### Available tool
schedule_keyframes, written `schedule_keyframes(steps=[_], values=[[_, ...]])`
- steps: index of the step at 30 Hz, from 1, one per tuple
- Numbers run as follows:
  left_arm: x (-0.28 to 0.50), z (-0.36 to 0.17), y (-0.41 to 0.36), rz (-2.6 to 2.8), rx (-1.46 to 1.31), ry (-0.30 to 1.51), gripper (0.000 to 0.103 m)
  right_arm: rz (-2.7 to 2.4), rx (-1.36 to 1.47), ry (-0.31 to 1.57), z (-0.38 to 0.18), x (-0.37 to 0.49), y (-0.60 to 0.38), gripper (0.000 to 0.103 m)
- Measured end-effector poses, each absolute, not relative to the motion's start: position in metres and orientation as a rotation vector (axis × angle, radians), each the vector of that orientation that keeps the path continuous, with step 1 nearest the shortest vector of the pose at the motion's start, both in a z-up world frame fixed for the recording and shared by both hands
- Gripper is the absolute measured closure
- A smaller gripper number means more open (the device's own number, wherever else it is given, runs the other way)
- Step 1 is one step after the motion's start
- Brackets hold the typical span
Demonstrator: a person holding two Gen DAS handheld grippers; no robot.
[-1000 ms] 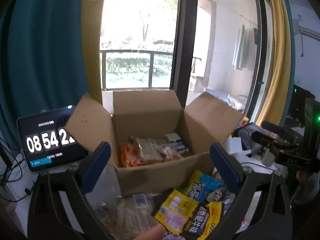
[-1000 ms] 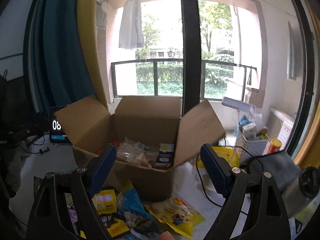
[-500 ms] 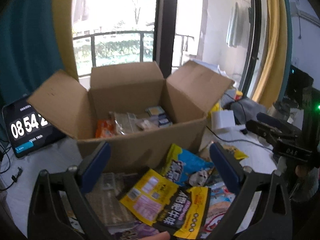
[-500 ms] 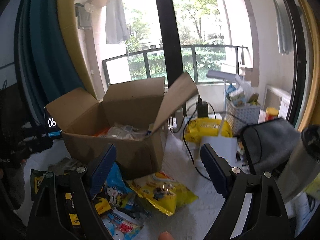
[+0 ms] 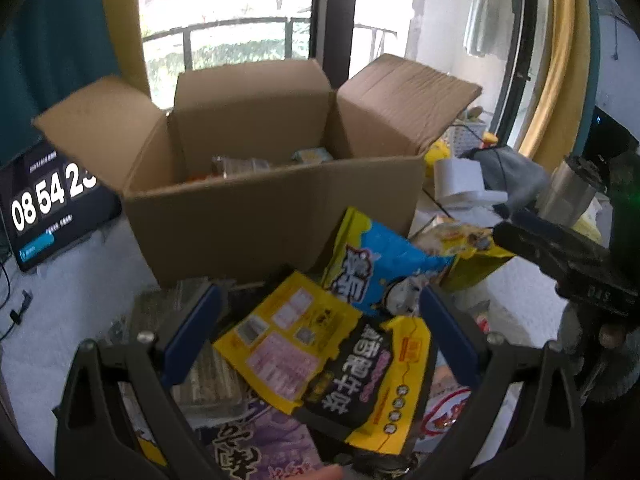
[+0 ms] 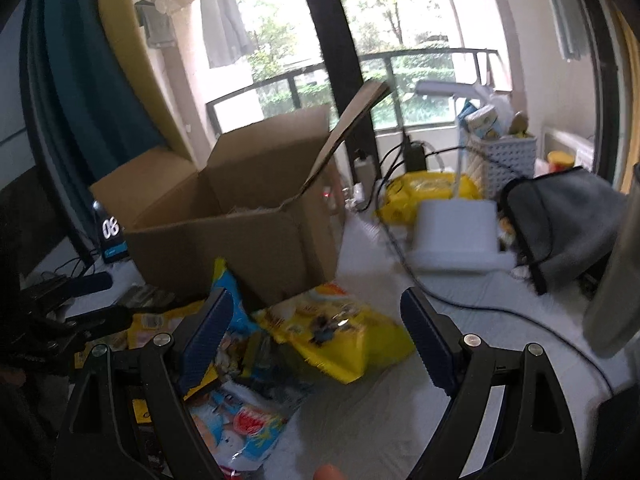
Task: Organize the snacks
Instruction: 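Withdraw both tools from the box back to the snack pile, then grasp the yellow-and-black bag with the right tool while the left tool grasps another clear cracker package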
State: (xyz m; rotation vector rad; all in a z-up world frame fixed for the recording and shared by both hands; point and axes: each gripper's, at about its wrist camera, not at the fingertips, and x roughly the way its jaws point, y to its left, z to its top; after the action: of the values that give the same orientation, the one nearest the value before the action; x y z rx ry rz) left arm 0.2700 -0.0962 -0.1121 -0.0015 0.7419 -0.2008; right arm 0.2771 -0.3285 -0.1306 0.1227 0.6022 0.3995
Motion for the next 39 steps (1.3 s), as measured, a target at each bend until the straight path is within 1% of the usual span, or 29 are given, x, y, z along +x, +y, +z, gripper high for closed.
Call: schedule_keyframes(steps=[10,17,26,32,36,39], values=[[0.255,-0.127,-0.07,-0.192,-0.047,0.789,0.003,0.504,0.126,0.657,-0.146,0.252,-0.295,0.015],[0.24,-0.133,-0.056,-0.202,-0.079,0.809,0.003,0.551,0.112,0.681,-0.146,0.233,-0.271,0.016],[0.221,-0.114,-0.035,-0.182,-0.059,0.756,0.003,0.571,0.127,0.809,-0.168,0.238,-0.242,0.016],[0.205,-0.105,-0.002,-0.138,-0.067,0.726,0.003,0.535,0.13,0.879,-0.177,0.254,-0.226,0.016],[0.193,-0.104,0.029,-0.09,-0.086,0.71,0.003,0.548,0.147,0.885,-0.174,0.251,-0.218,0.017],[0.186,-0.109,0.054,-0.059,-0.115,0.71,0.003,0.563,0.149,0.887,-0.171,0.246,-0.212,0.021]])
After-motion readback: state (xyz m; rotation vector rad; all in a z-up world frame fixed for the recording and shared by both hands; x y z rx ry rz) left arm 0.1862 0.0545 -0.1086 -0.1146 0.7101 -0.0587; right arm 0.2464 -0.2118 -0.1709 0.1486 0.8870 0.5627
